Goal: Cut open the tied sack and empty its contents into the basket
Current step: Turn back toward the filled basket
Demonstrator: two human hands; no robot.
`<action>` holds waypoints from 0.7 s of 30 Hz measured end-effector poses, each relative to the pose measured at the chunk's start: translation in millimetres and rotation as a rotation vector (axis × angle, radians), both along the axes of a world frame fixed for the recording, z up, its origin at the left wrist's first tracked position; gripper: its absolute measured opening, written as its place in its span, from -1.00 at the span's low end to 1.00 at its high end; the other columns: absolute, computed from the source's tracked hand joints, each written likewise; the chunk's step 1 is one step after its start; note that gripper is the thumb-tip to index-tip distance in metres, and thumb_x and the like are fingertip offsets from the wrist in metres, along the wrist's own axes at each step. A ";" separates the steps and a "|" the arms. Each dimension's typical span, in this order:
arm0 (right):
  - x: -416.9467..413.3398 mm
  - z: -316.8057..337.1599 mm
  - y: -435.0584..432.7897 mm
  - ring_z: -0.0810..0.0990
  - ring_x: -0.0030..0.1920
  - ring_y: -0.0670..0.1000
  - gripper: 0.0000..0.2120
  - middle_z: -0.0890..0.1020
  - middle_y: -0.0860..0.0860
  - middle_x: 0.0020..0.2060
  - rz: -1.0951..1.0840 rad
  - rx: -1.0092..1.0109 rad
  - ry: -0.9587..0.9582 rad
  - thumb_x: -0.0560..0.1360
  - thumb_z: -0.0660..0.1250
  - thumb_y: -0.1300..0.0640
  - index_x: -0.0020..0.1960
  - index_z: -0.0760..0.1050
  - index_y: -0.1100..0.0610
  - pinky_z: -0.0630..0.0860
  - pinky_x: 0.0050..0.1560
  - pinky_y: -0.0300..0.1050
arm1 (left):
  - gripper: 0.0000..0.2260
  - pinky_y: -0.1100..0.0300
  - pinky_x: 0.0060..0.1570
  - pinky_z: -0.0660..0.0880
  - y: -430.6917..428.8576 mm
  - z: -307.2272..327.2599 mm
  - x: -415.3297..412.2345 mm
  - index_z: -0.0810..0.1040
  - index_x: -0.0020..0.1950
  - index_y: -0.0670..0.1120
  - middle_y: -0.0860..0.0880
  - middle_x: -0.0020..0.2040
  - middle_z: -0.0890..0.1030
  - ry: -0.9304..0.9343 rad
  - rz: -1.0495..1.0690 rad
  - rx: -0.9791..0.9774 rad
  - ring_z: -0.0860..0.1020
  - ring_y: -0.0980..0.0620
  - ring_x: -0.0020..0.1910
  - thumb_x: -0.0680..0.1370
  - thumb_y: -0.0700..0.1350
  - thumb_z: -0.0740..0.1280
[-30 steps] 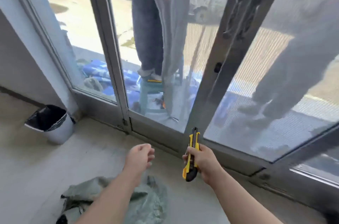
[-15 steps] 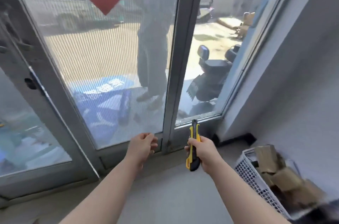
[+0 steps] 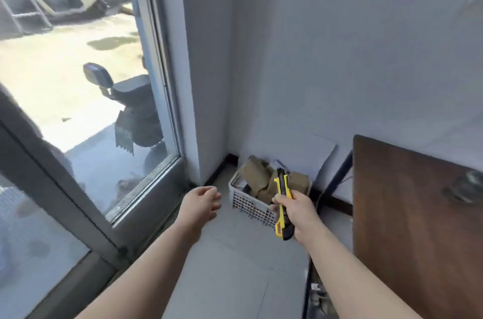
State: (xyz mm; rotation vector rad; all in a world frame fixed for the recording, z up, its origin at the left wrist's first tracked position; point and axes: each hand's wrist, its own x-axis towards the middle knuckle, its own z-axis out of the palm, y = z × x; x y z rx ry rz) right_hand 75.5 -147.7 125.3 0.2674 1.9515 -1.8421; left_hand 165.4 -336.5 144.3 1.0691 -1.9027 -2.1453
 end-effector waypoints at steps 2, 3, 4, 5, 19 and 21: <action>-17.3 1.6 31.1 0.54 -0.40 0.05 -0.94 0.55 0.15 -0.37 -0.118 0.024 0.005 0.48 0.31 0.37 -0.05 0.47 0.30 0.49 -0.45 -0.16 | -0.83 0.17 -0.26 0.39 15.7 1.1 -34.0 0.52 -0.18 -0.07 -0.06 -0.17 0.56 -0.008 -0.096 0.000 0.48 -0.03 -0.23 0.60 -0.18 0.23; -24.5 1.9 46.5 0.54 -0.43 0.03 -0.92 0.55 0.16 -0.37 -0.172 0.040 0.009 0.47 0.33 0.36 -0.04 0.48 0.32 0.48 -0.48 -0.17 | -0.84 0.16 -0.24 0.41 23.3 1.4 -50.4 0.53 -0.16 -0.07 -0.05 -0.16 0.58 -0.011 -0.144 -0.004 0.49 -0.01 -0.25 0.59 -0.18 0.23; -30.7 1.7 61.9 0.53 -0.47 0.01 -0.90 0.56 0.17 -0.37 -0.225 0.057 0.009 0.46 0.35 0.35 -0.04 0.49 0.33 0.46 -0.49 -0.18 | -0.85 0.15 -0.23 0.42 31.2 1.6 -66.6 0.54 -0.15 -0.08 -0.06 -0.15 0.58 -0.013 -0.195 -0.011 0.50 -0.01 -0.24 0.59 -0.18 0.23; -35.4 2.1 77.4 0.51 -0.51 0.02 -0.91 0.56 0.17 -0.39 -0.284 0.072 0.004 0.45 0.35 0.35 -0.06 0.50 0.34 0.44 -0.49 -0.19 | -0.85 0.14 -0.22 0.43 40.0 1.8 -82.9 0.54 -0.14 -0.08 -0.07 -0.15 0.58 -0.014 -0.251 -0.019 0.51 -0.02 -0.24 0.59 -0.17 0.23; -44.1 -61.3 249.7 0.62 -0.10 0.10 -0.62 0.63 0.08 -0.04 -0.886 0.340 -0.112 0.33 0.49 0.21 0.13 0.52 0.14 0.51 -0.27 -0.14 | -0.84 0.14 -0.21 0.47 216.7 -39.6 -206.3 0.57 0.05 -0.14 -0.12 -0.06 0.60 -0.132 -0.802 -0.068 0.54 -0.06 -0.15 0.59 -0.16 0.22; -50.3 -76.8 265.3 0.61 -0.09 0.09 -0.63 0.62 0.08 -0.02 -0.889 0.385 -0.124 0.35 0.48 0.20 0.15 0.53 0.13 0.46 -0.32 -0.20 | -0.79 0.17 -0.21 0.48 240.2 -52.6 -216.7 0.55 0.16 -0.17 -0.09 -0.06 0.61 -0.157 -0.814 -0.068 0.55 -0.03 -0.16 0.59 -0.15 0.22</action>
